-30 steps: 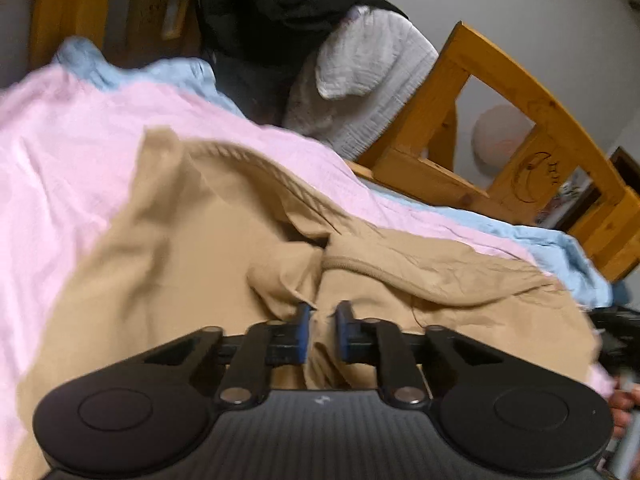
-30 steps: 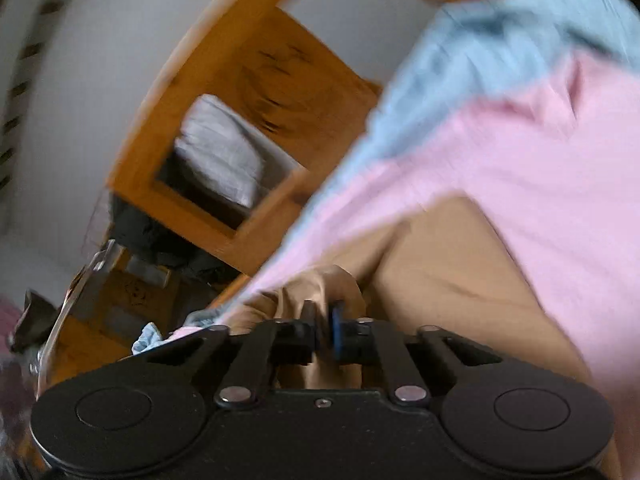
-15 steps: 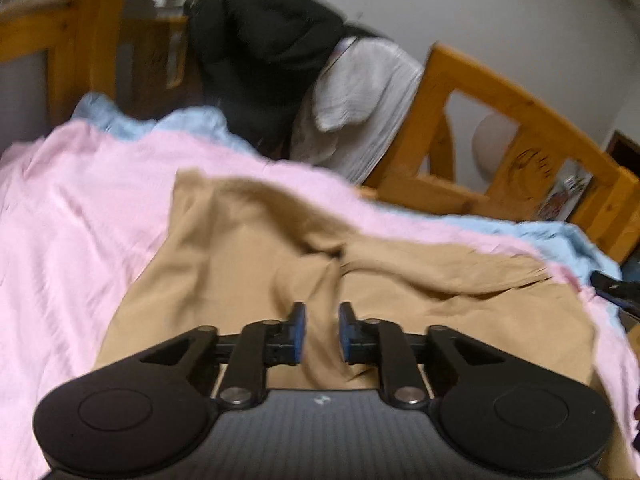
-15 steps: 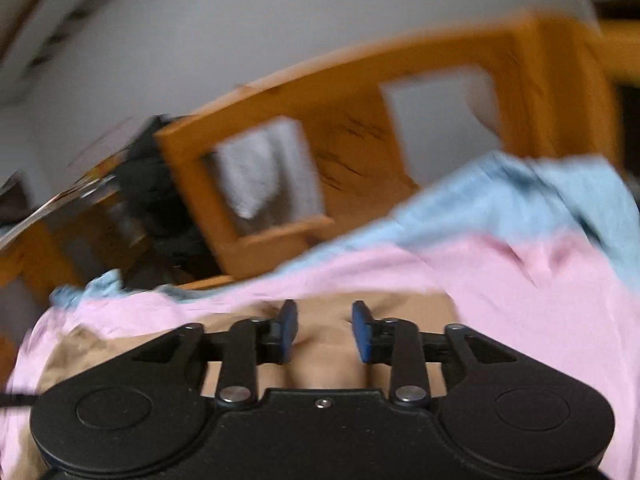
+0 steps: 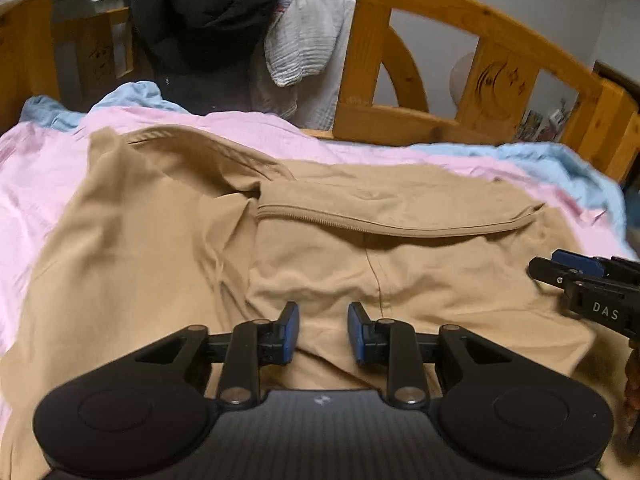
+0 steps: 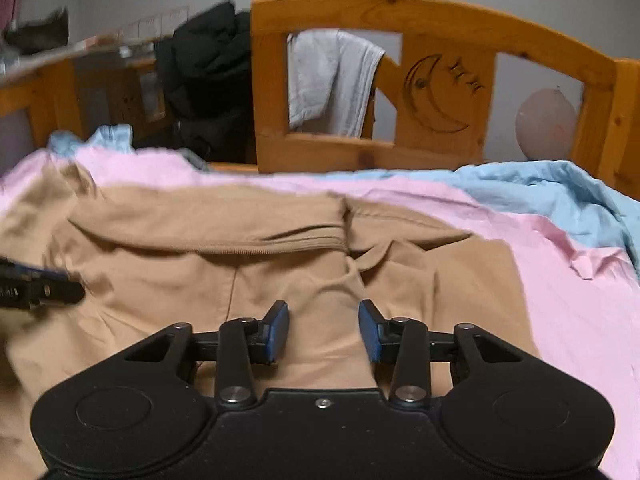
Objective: Fold large clothes
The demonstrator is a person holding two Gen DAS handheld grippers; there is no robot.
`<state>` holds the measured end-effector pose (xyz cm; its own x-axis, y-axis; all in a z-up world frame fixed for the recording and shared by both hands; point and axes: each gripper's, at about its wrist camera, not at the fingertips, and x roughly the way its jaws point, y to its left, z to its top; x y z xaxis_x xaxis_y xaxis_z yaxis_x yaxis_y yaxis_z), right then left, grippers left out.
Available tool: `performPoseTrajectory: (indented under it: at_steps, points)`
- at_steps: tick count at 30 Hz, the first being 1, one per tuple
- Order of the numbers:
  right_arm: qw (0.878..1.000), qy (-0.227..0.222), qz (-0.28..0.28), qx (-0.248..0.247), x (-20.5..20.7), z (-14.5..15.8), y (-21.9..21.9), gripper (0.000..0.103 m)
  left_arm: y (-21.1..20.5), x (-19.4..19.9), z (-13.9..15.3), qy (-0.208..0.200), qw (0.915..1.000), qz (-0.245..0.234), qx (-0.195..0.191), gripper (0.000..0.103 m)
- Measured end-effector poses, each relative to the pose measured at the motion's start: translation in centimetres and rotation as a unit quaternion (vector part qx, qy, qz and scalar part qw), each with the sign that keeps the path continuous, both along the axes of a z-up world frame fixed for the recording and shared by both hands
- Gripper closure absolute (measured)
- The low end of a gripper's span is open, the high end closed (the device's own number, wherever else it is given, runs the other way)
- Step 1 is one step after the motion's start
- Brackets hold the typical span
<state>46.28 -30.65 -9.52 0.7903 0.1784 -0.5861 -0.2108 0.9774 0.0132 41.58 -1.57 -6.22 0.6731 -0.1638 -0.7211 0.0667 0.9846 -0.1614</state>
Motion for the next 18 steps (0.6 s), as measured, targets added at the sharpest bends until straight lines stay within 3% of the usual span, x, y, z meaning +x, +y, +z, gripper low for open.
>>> performPoseTrajectory:
  at_steps: [4, 7, 10, 12, 14, 16, 18]
  points:
    - [0.999, -0.020, 0.028, -0.001, -2.8, 2.0, -0.4, 0.061, 0.1, -2.0, 0.2, -0.009, 0.9996, -0.026, -0.006, 0.069]
    - [0.998, 0.001, 0.056, -0.033, -3.9, 1.1, 0.9, 0.056, -1.2, -1.9, -1.5, 0.010, 0.9989, -0.037, 0.028, 0.067]
    - [0.996, 0.027, 0.064, -0.063, -3.5, -0.7, 1.8, 0.056, -1.3, -2.2, -2.1, 0.003, 0.9989, -0.033, 0.034, 0.066]
    - [0.997, 0.027, 0.051, -0.048, -3.6, 0.0, 1.5, 0.055, -0.6, -2.8, -1.1, 0.009, 0.9996, -0.023, 0.013, 0.060]
    - [0.998, 0.010, 0.053, -0.028, -4.3, 1.6, 0.9, 0.044, 0.4, -4.0, 0.1, -0.009, 0.9998, -0.020, 0.002, 0.045]
    - [0.997, -0.013, 0.066, -0.025, -5.6, 3.2, 0.4, 0.036, 1.0, -5.5, 1.5, -0.032, 0.9993, -0.017, 0.009, 0.036]
    - [0.996, -0.029, 0.079, -0.025, -7.4, 4.8, -0.2, 0.035, 1.5, -7.1, 2.9, -0.049, 0.9986, -0.010, 0.016, 0.029]
